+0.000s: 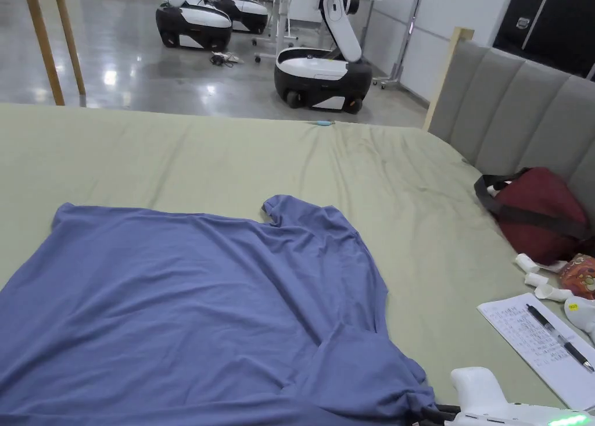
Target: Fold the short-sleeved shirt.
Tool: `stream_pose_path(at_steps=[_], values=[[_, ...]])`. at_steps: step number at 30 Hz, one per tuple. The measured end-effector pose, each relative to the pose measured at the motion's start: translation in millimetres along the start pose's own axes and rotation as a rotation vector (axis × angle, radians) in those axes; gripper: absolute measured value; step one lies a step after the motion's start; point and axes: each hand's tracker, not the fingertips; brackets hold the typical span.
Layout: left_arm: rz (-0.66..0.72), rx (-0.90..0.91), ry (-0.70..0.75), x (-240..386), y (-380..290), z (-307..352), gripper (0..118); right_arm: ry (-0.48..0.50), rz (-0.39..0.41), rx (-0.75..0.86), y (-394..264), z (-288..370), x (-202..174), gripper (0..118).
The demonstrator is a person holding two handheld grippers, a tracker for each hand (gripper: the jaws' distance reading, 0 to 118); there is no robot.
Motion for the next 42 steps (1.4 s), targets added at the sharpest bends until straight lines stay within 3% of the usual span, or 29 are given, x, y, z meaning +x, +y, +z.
stream_pose_path(at_steps=[1, 9, 18, 23, 29, 36, 42], values=[[0.007, 0.002, -0.002, -3, -1, -1, 0, -0.009, 0.04, -0.001, 0, 2, -3, 6], [0.091, 0.063, -0.062, -16, 6, 10, 0, 0.031, 0.007, 0.094, 11, 34, -2, 6], [0.113, 0.162, -0.142, -32, 76, 10, 0, 0.008, 0.109, 0.253, 87, 54, -9, 6], [0.043, 0.178, -0.112, -37, 121, -23, 0, -0.034, 0.128, 0.307, 141, 26, -1, 6], [0.055, 0.121, -0.109, -46, 151, -89, 0, -0.063, 0.073, 0.274, 188, -39, 18, 6], [0.09, 0.076, -0.13, -52, 157, -159, 0, -0.088, 0.017, 0.208, 211, -118, 34, 6], [0.02, -0.02, -0.075, -42, 149, -191, 0, -0.122, 0.032, 0.157, 214, -151, 31, 6]])
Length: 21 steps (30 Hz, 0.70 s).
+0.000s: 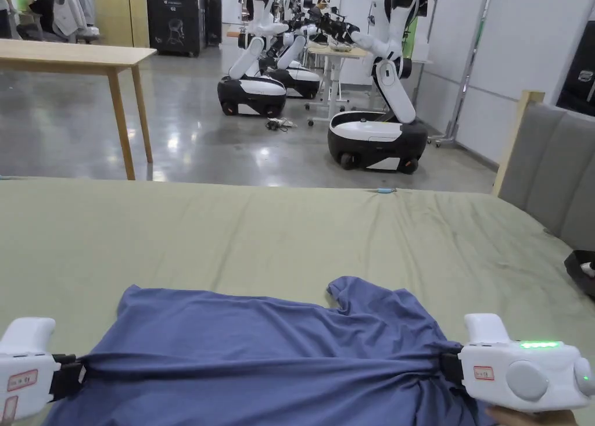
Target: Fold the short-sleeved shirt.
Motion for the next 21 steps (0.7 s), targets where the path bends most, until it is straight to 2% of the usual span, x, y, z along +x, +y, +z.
stream_pose_path(at_steps=[4, 5, 6, 7, 8, 9, 10, 11, 13, 16, 20, 21], values=[[-0.002, -0.014, 0.013, 1, -9, -5, 0, -0.011, 0.015, -0.014, -3, -3, -1, 7], [0.001, -0.014, 0.012, 1, -10, -5, 5, -0.015, 0.02, -0.021, -3, -2, -2, 9], [0.002, -0.008, 0.012, 2, -11, -4, 19, -0.015, 0.023, -0.023, -3, -2, -2, 25], [0.001, 0.002, 0.02, 2, -10, -3, 48, -0.017, 0.032, -0.021, -3, -2, -2, 55], [0.002, 0.007, 0.019, 2, -9, 0, 92, -0.028, 0.038, -0.023, -2, 1, -3, 96], [0.003, 0.009, 0.004, 2, -8, 2, 118, -0.03, 0.036, -0.025, -2, 3, -3, 118], [0.005, 0.006, -0.005, 3, -8, 5, 115, -0.027, 0.016, 0.007, -3, 13, -1, 117], [0.051, 0.085, -0.056, 6, -11, 15, 116, -0.021, -0.01, 0.068, -3, 26, 1, 115], [0.027, 0.09, -0.037, 14, -11, 37, 116, -0.003, -0.055, 0.134, -4, 60, 4, 115], [0.025, 0.141, -0.039, 10, -9, 78, 116, 0.019, -0.056, 0.229, -19, 122, -1, 115], [0.059, 0.247, -0.016, 27, -47, 144, 116, 0.045, -0.046, 0.317, -59, 200, -16, 115], [0.075, 0.264, -0.022, 31, -59, 158, 111, 0.062, -0.047, 0.327, -70, 214, -19, 113]])
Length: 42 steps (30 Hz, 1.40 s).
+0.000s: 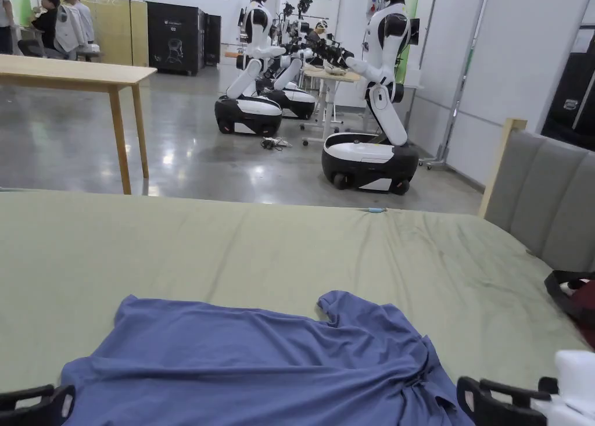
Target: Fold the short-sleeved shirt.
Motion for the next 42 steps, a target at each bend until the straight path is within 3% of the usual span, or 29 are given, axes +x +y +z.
stream_pose_path(at_steps=[2, 3, 4, 5, 8, 11, 15, 17, 18, 20, 21, 29, 34, 38, 42], values=[[0.049, 0.034, 0.007, 10, -19, 34, 88, 0.025, -0.016, 0.011, -14, 31, -7, 92], [0.081, 0.055, 0.01, 12, -27, 45, 57, 0.031, -0.015, 0.006, -21, 40, -10, 66], [0.132, 0.039, 0.016, 15, -40, 57, 27, 0.029, -0.013, 0.002, -30, 49, -15, 20], [0.151, 0.034, 0.012, 18, -50, 65, 4, 0.017, -0.009, 0.0, -37, 55, -20, 0], [0.145, 0.046, -0.006, 21, -76, 85, 3, 0.064, -0.027, -0.032, -55, 72, -27, 0], [0.063, -0.015, 0.072, 4, -93, 86, 0, 0.078, -0.023, -0.051, -64, 82, -32, 0], [0.185, -0.035, 0.016, 2, -76, 74, 0, 0.057, 0.018, -0.066, -63, 80, -35, 0], [0.143, -0.004, 0.033, 1, -60, 58, 1, 0.067, 0.009, -0.068, -62, 77, -36, 0], [0.103, 0.015, 0.054, 4, -50, 48, 25, 0.072, 0.004, -0.065, -62, 77, -37, 0], [0.057, -0.026, 0.102, 0, -34, 21, 100, 0.076, 0.001, -0.069, -61, 74, -41, 0], [0.064, -0.046, 0.115, -4, -29, 6, 117, 0.08, 0.006, -0.071, -61, 73, -43, 0], [0.083, -0.184, 0.146, -25, -20, -104, 115, 0.102, 0.014, -0.098, -63, 65, -52, 0], [0.107, -0.34, 0.138, -31, -33, -136, 112, 0.086, 0.014, -0.103, -61, 65, -51, 0], [0.049, -0.354, 0.18, -21, -32, -136, 93, 0.063, 0.015, -0.12, -62, 59, -48, 0], [-0.075, -0.349, 0.185, -7, -33, -125, 40, 0.069, 0.005, -0.136, -65, 56, -46, 0]])
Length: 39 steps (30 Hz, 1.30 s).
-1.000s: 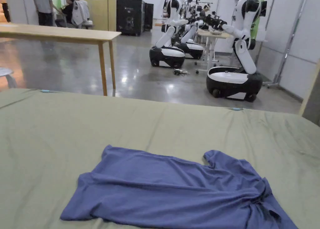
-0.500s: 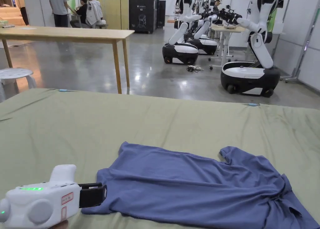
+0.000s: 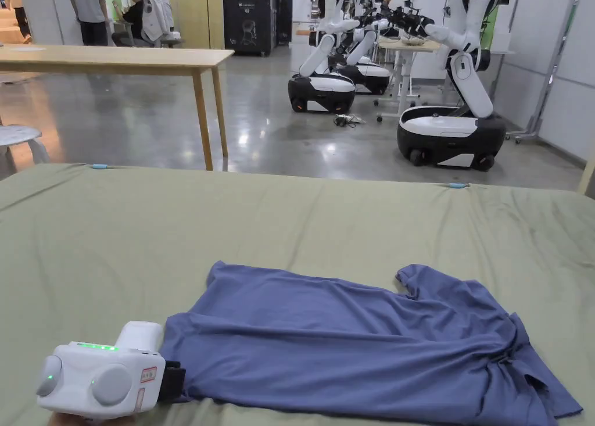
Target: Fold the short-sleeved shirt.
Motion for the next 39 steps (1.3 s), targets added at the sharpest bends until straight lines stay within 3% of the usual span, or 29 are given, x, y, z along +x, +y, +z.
stream_pose_path(at_steps=[2, 3, 10, 13, 20, 21, 22, 23, 24, 29, 35, 36, 38, 39], values=[[-0.023, 0.001, 0.013, 3, -4, 5, 13, 0.009, -0.006, -0.009, -2, -3, 3, 0], [-0.004, 0.001, -0.027, 1, -5, 6, 10, 0.008, -0.004, -0.013, -2, -5, 3, 0], [0.042, 0.024, -0.079, -8, -2, 20, 5, 0.001, 0.003, -0.023, 0, -8, 5, 0], [0.067, 0.058, -0.177, -9, 2, 30, 5, -0.01, 0.0, -0.031, 7, -13, 10, 0], [0.029, 0.075, -0.15, -4, 8, 35, 5, -0.063, -0.025, -0.06, 42, -75, 49, 4], [0.032, 0.078, -0.153, -4, 8, 36, 5, -0.067, -0.037, -0.078, 47, -87, 55, 36], [0.032, 0.081, -0.156, -4, 8, 37, 5, -0.056, -0.041, -0.097, 51, -103, 62, 80], [0.029, 0.084, -0.154, -3, 7, 38, 5, -0.045, -0.052, -0.118, 54, -119, 69, 113], [0.025, 0.085, -0.152, -2, 7, 39, 5, -0.034, -0.064, -0.125, 56, -132, 75, 118], [0.023, 0.085, -0.148, 2, 9, 46, 5, -0.096, -0.099, -0.231, 69, -192, 93, 116], [0.024, 0.085, -0.15, 6, 10, 51, 5, -0.075, -0.13, -0.338, 63, -227, 94, 97], [0.024, 0.085, -0.152, 6, 10, 50, 5, -0.075, -0.128, -0.356, 62, -231, 92, 81], [0.032, 0.09, -0.147, 7, 10, 52, 5, -0.101, -0.065, -0.381, 56, -233, 84, 64], [0.038, 0.092, -0.149, 6, 10, 53, 5, -0.121, -0.024, -0.37, 56, -231, 80, 26]])
